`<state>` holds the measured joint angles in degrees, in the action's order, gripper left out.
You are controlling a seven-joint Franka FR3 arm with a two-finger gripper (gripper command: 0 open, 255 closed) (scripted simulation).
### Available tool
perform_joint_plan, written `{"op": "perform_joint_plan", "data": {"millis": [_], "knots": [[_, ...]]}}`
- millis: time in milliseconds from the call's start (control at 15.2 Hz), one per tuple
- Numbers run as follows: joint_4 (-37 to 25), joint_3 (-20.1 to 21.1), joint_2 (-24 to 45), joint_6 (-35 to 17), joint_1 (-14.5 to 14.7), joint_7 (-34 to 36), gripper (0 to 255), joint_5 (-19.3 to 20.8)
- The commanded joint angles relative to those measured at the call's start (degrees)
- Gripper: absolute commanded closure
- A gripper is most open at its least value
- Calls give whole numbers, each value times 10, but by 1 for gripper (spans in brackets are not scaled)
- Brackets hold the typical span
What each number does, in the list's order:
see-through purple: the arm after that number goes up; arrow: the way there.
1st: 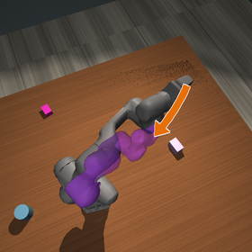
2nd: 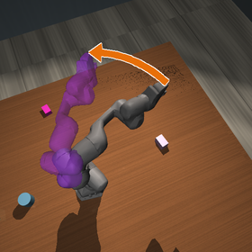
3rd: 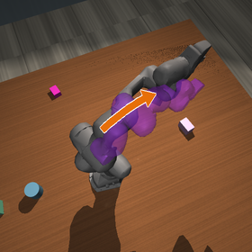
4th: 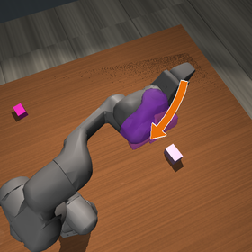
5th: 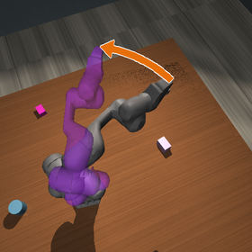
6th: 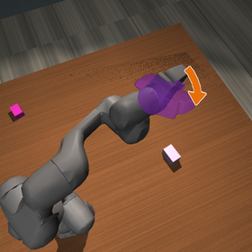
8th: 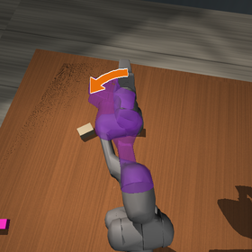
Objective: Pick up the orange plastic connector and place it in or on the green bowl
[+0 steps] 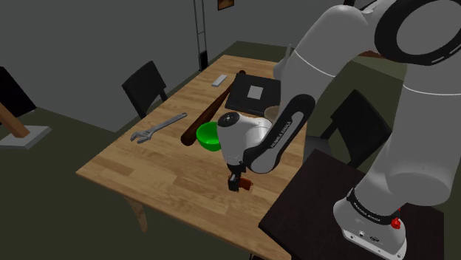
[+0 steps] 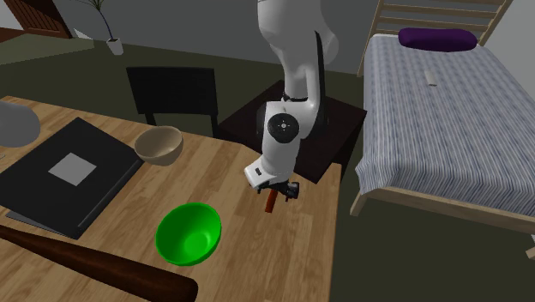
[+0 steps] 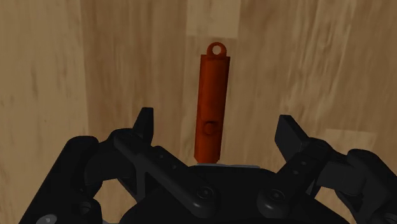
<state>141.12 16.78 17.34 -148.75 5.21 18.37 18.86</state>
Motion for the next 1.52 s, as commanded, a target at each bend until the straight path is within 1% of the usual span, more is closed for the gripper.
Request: {"op": "perform_joint_plan", "data": {"millis": [0, 198, 660, 726, 1320, 1452], "knots": [[-2, -8, 16, -13, 4, 9, 0, 13], [-4, -19, 36, -30, 10, 20, 0, 30], [-4, -19, 36, -30, 10, 20, 0, 30], [-4, -19, 36, -30, 10, 20, 255, 30], [-4, -19, 36, -30, 10, 20, 255, 30], [0, -10, 18, -18, 4, 10, 255, 17]]}}
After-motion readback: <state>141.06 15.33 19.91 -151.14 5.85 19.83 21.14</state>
